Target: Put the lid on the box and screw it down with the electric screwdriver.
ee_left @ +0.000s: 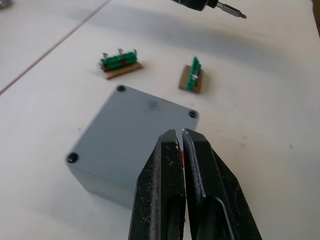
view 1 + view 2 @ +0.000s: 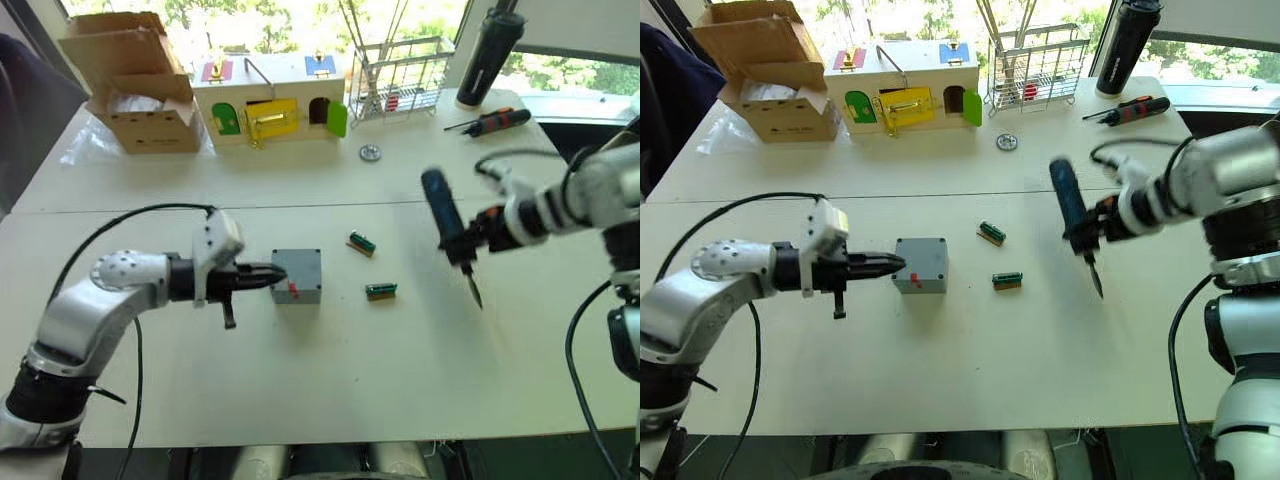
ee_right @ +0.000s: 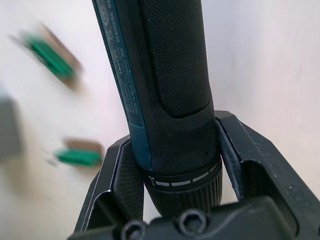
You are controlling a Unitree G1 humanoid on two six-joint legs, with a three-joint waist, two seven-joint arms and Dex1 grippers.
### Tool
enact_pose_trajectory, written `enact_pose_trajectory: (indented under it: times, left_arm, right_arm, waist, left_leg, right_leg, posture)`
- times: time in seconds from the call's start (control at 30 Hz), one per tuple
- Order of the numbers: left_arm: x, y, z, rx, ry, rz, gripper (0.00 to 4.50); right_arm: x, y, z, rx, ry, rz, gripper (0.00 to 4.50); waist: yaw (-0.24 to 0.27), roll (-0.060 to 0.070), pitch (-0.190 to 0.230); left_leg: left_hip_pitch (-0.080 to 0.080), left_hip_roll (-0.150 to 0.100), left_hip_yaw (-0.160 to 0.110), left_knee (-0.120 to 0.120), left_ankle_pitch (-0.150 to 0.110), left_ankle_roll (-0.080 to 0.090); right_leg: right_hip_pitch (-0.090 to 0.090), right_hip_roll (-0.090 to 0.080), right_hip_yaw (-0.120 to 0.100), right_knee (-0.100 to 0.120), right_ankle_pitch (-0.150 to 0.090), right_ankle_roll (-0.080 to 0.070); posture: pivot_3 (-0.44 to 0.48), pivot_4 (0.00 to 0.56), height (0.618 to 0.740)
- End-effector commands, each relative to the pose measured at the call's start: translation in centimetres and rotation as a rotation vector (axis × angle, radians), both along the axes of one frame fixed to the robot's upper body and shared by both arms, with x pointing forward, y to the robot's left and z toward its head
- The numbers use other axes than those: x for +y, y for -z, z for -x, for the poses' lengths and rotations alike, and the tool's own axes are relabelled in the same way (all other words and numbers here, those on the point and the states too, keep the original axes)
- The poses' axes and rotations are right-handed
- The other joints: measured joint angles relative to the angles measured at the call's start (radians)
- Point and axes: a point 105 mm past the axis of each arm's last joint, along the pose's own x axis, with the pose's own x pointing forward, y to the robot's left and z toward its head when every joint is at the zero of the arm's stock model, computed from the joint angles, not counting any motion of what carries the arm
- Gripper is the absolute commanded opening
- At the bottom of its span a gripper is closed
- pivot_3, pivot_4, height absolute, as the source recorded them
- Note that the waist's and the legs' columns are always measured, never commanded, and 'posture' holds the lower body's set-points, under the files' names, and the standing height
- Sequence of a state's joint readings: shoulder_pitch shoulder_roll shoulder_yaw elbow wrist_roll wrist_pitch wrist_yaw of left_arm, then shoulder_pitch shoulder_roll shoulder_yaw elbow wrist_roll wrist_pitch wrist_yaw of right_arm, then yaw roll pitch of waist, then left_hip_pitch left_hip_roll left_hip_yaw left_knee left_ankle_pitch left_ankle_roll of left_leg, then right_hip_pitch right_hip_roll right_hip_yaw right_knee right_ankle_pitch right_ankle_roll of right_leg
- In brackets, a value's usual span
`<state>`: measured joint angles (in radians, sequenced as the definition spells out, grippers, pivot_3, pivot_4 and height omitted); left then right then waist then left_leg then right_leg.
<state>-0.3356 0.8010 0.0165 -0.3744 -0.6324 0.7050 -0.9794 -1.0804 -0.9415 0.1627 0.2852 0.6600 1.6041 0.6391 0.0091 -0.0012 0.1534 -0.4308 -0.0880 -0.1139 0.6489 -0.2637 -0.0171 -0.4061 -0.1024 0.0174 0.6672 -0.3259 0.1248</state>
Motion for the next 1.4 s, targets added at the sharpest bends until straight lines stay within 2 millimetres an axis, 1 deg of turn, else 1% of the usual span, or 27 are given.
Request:
enact_pose_trajectory:
  times: [0.03, 0.1, 0.13, 0.17, 0.2, 0.23, 0.27, 0.3, 0.33, 0.37, 0.4, 0.47, 0.57, 0.63, 0.73, 0.9, 1.0, 1.07, 1.23, 1.4]
  left_arm:
    - [0.6, -1.7, -0.2, -0.011, 0.000, 0.047, 0.14]
    - [1.2, -1.8, -0.5, 0.009, -0.011, 0.034, 0.14]
    - [1.2, -1.7, -0.6, 0.015, -0.014, 0.021, 0.14]
    - [1.2, -1.6, -0.6, 0.022, -0.009, 0.011, 0.14]
    - [1.1, -1.6, -0.7, 0.028, -0.007, 0.008, 0.14]
    - [1.2, -1.6, -0.7, 0.032, -0.005, 0.006, 0.14]
    - [1.1, -1.4, -0.8, 0.035, -0.004, -0.002, 0.14]
    - [1.4, -1.3, -0.9, 0.037, -0.008, -0.008, 0.14]
    - [1.4, -1.0, -1.3, 0.035, -0.024, -0.015, 0.14]
    - [1.5, -0.7, -2.1, 0.019, -0.064, -0.021, 0.14]
    - [1.7, -0.4, -2.7, 0.005, -0.098, -0.025, 0.14]
    - [1.7, 0.3, -2.6, 0.010, -0.097, -0.048, 0.14]
    - [1.1, 1.1, -2.1, 0.014, -0.076, -0.069, 0.14]
    - [0.8, 1.7, -2.2, 0.007, -0.073, -0.091, 0.14]
    - [0.6, 2.2, -2.3, 0.005, -0.070, -0.104, 0.14]
    - [0.4, 2.7, -2.3, 0.016, -0.067, -0.108, 0.14]
    - [0.6, 3.9, -2.2, 0.003, -0.056, -0.181, 0.14]
    - [0.7, 4.3, -2.3, 0.003, -0.057, -0.191, 0.14]
    - [0.7, 4.5, -2.3, 0.005, -0.058, -0.180, 0.14]
    - [0.7, 4.6, -2.2, 0.006, -0.060, -0.185, 0.14]
  right_arm:
    - [-0.8, -4.0, 0.1, -0.219, 0.047, 0.000, 1.85]
    - [0.4, -6.3, -0.2, -0.438, 0.045, -0.049, 1.85]
    - [1.5, -7.8, -0.1, -0.590, 0.019, -0.089, 1.85]
    - [3.3, -9.8, 0.3, -0.800, -0.020, -0.176, 1.85]
    - [4.6, -11.5, 1.1, -0.995, -0.038, -0.265, 1.85]
    - [5.3, -12.6, 2.0, -1.126, -0.032, -0.330, 1.85]
    - [5.8, -12.6, 2.6, -1.189, -0.032, -0.384, 1.85]
    - [6.7, -11.9, 2.9, -1.195, -0.039, -0.410, 1.85]
    - [8.2, -11.0, 3.3, -1.182, -0.080, -0.487, 1.85]
    - [10.0, -10.0, 4.1, -1.178, -0.147, -0.551, 1.85]
    - [11.3, -9.1, 4.4, -1.183, -0.179, -0.561, 1.85]
    - [13.6, -7.1, 4.8, -1.188, -0.249, -0.510, 1.85]
    - [15.2, -5.5, 4.7, -1.166, -0.236, -0.586, 1.85]
    - [16.1, -4.4, 4.5, -1.165, -0.243, -0.579, 1.85]
    - [16.6, -3.5, 4.1, -1.175, -0.243, -0.564, 1.85]
    - [16.9, -3.1, 3.9, -1.174, -0.248, -0.565, 1.85]
    - [17.4, -2.8, 3.8, -1.164, -0.282, -0.560, 1.85]
    - [17.8, -2.6, 3.7, -1.154, -0.296, -0.566, 1.85]
    - [18.5, -1.7, 3.7, -1.118, -0.308, -0.592, 1.85]
    - [19.0, -1.1, 3.5, -1.115, -0.319, -0.582, 1.85]
  waist:
    - [-0.002, 0.000, 0.000]
    - [-0.009, 0.000, 0.000]
    - [-0.019, 0.000, 0.000]
    - [-0.030, 0.001, 0.001]
    - [-0.038, 0.001, 0.002]
    - [-0.046, 0.003, 0.003]
    - [-0.050, 0.003, 0.003]
    - [-0.051, 0.004, 0.003]
    - [-0.049, 0.003, 0.003]
    - [-0.047, 0.003, 0.003]
    - [-0.044, 0.002, 0.002]
    - [-0.043, 0.002, 0.002]
    - [-0.052, 0.003, 0.002]
    - [-0.051, 0.003, 0.002]
    - [-0.052, 0.003, 0.002]
    - [-0.053, 0.003, 0.002]
    - [-0.052, 0.003, 0.002]
    - [-0.052, 0.003, 0.002]
    - [-0.051, 0.003, 0.002]
    - [-0.051, 0.003, 0.002]
  left_leg:
    - [0.000, 0.000, 0.000, -0.002, 0.000, 0.000]
    - [0.000, 0.001, -0.001, -0.004, 0.000, 0.000]
    - [0.000, 0.000, 0.000, -0.004, 0.000, 0.000]
    - [-0.001, 0.000, 0.003, -0.004, 0.000, 0.000]
    - [-0.001, 0.000, 0.004, -0.004, 0.000, 0.000]
    - [-0.002, 0.000, 0.006, -0.003, 0.000, 0.000]
    - [-0.002, 0.000, 0.007, 0.000, 0.001, 0.000]
    - [-0.001, -0.001, 0.007, 0.001, 0.003, 0.000]
    - [-0.001, -0.001, 0.007, 0.001, 0.004, 0.000]
    - [0.001, -0.001, 0.006, 0.001, 0.005, -0.001]
    - [0.004, -0.001, 0.004, 0.001, 0.005, -0.001]
    - [0.010, -0.001, 0.002, -0.002, 0.005, -0.001]
    - [0.009, -0.001, 0.003, -0.002, 0.005, -0.001]
    - [0.007, -0.001, 0.003, -0.002, 0.005, -0.001]
    - [0.007, -0.002, 0.003, -0.002, 0.005, -0.001]
    - [0.007, -0.002, 0.003, -0.002, 0.005, -0.001]
    - [0.007, -0.002, 0.003, -0.002, 0.005, -0.001]
    - [0.007, -0.002, 0.003, -0.002, 0.005, -0.001]
    - [0.008, -0.002, 0.002, -0.002, 0.005, -0.001]
    - [0.009, -0.002, 0.002, -0.002, 0.005, -0.001]
  right_leg:
    - [-0.001, 0.000, -0.001, 0.000, 0.000, 0.000]
    - [0.000, 0.000, -0.002, 0.000, 0.000, 0.000]
    - [0.000, -0.001, -0.002, 0.000, 0.000, 0.000]
    - [0.000, -0.001, -0.002, -0.001, 0.000, 0.000]
    - [0.000, -0.001, -0.002, -0.001, 0.000, 0.000]
    - [0.000, -0.001, -0.002, -0.002, 0.000, 0.000]
    - [0.000, -0.002, -0.002, -0.001, 0.000, 0.001]
    - [0.000, -0.001, -0.001, 0.000, 0.000, 0.001]
    - [0.000, -0.001, -0.001, 0.000, 0.000, 0.001]
    - [0.002, 0.000, -0.001, 0.002, 0.000, 0.001]
    - [0.005, 0.000, -0.001, 0.002, 0.000, 0.001]
    - [0.010, 0.001, 0.000, 0.001, 0.000, 0.001]
    - [0.007, 0.001, 0.002, 0.003, 0.000, 0.001]
    - [0.005, 0.001, 0.002, 0.004, 0.000, 0.001]
    - [0.005, 0.001, 0.001, 0.004, 0.000, 0.001]
    - [0.005, 0.001, 0.001, 0.004, 0.000, 0.001]
    - [0.005, 0.002, 0.001, 0.004, 0.000, 0.001]
    - [0.005, 0.002, 0.001, 0.004, 0.000, 0.001]
    - [0.006, 0.002, 0.001, 0.004, 0.000, 0.001]
    - [0.007, 0.002, 0.001, 0.004, 0.000, 0.001]
  posture:
    - [0.000, 0.150, 0.740]
    - [0.000, 0.150, 0.740]
    - [0.000, 0.150, 0.740]
    - [0.000, 0.150, 0.740]
    - [0.000, 0.150, 0.740]
    - [0.000, 0.150, 0.740]
    - [0.000, 0.150, 0.740]
    - [0.000, 0.150, 0.740]
    - [0.000, 0.150, 0.740]
    - [0.000, 0.150, 0.740]
    - [0.000, 0.150, 0.740]
    - [0.000, 0.150, 0.740]
    - [0.000, 0.150, 0.740]
    - [0.000, 0.150, 0.740]
    - [0.000, 0.150, 0.740]
    - [0.000, 0.150, 0.740]
    - [0.000, 0.150, 0.740]
    - [0.000, 0.150, 0.740]
    - [0.000, 0.150, 0.740]
    - [0.000, 0.150, 0.740]
